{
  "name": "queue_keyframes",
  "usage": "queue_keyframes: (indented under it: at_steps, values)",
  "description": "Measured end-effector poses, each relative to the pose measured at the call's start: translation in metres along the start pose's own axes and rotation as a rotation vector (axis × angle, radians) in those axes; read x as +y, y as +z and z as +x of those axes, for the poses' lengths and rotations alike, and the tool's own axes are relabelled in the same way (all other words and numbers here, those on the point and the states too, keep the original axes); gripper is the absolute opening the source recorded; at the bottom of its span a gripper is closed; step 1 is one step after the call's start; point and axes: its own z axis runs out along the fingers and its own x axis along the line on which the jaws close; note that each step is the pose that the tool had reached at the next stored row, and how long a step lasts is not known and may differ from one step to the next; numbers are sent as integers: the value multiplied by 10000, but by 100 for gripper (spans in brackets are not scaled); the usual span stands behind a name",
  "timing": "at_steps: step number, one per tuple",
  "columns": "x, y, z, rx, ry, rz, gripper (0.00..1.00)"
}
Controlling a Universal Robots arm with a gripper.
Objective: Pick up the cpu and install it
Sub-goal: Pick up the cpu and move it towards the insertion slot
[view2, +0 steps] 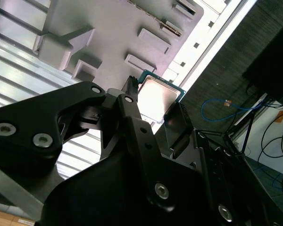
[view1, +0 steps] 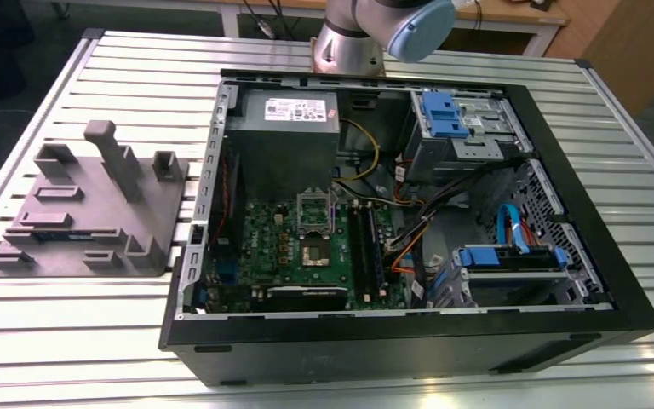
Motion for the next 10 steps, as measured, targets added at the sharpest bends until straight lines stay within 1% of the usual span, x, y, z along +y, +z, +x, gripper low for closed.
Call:
queue_keyframes:
  at_steps: [10]
  values:
    - [0,0,-31,1,0,1,47]
